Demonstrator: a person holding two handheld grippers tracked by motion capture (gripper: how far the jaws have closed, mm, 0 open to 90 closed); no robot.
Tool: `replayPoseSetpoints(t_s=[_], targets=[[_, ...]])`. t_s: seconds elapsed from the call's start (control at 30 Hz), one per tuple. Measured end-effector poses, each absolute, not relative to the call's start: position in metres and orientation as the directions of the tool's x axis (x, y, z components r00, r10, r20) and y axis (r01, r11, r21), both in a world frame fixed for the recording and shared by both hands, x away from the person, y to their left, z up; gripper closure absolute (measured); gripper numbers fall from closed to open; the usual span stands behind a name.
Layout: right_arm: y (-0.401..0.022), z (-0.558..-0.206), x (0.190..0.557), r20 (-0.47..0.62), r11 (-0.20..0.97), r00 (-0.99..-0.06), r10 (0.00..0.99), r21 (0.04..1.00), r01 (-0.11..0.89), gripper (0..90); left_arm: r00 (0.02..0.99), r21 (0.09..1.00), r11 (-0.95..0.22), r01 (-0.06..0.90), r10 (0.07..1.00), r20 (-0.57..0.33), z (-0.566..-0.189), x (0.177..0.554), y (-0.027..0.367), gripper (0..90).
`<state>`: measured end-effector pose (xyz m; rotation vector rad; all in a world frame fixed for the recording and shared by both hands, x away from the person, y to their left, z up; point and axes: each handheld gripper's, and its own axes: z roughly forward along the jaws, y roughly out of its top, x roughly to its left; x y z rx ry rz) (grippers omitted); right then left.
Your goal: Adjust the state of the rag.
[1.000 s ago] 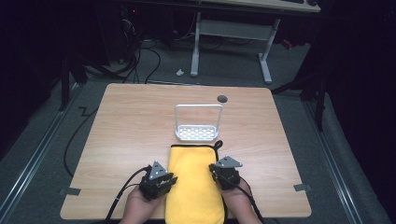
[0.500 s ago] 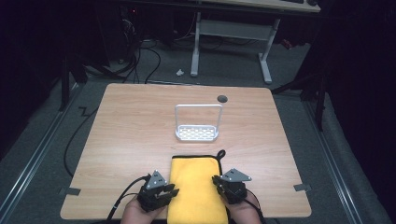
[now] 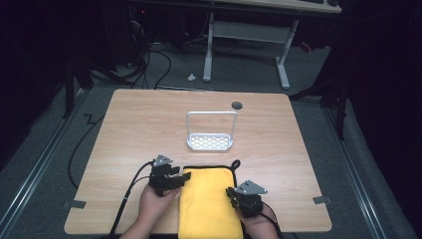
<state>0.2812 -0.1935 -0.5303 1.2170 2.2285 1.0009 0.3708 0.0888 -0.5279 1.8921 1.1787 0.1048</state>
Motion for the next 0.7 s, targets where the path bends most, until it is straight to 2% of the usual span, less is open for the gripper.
replayPoseSetpoints(t_s=[0.1, 0.2, 0.4, 0.53, 0.7], targets=[[-0.193, -0.53, 0.281, -0.016, 0.363, -0.535, 0.844, 0.753, 0.549, 84.5, 0.534, 0.694, -0.155, 0.703, 0.761, -0.37, -0.531, 0.372, 0.088, 49.7], [-0.194, -0.53, 0.281, -0.012, 0.36, -0.535, 0.845, 0.752, 0.551, 84.1, 0.542, 0.694, -0.164, 0.701, 0.755, -0.37, -0.532, 0.371, 0.087, 60.5], [-0.199, -0.524, 0.293, 0.015, 0.307, -0.498, 0.867, 0.771, 0.558, 74.1, 0.581, 0.726, -0.197, 0.659, 0.746, -0.325, -0.536, 0.366, 0.086, 74.8], [-0.197, -0.518, 0.314, 0.013, 0.277, -0.455, 0.891, 0.777, 0.565, 68.2, 0.59, 0.731, -0.204, 0.652, 0.742, -0.318, -0.537, 0.364, 0.086, 77.3], [-0.191, -0.524, 0.338, -0.01, 0.297, -0.441, 0.897, 0.754, 0.586, 51.1, 0.591, 0.731, -0.201, 0.652, 0.739, -0.324, -0.537, 0.364, 0.086, 77.2]])
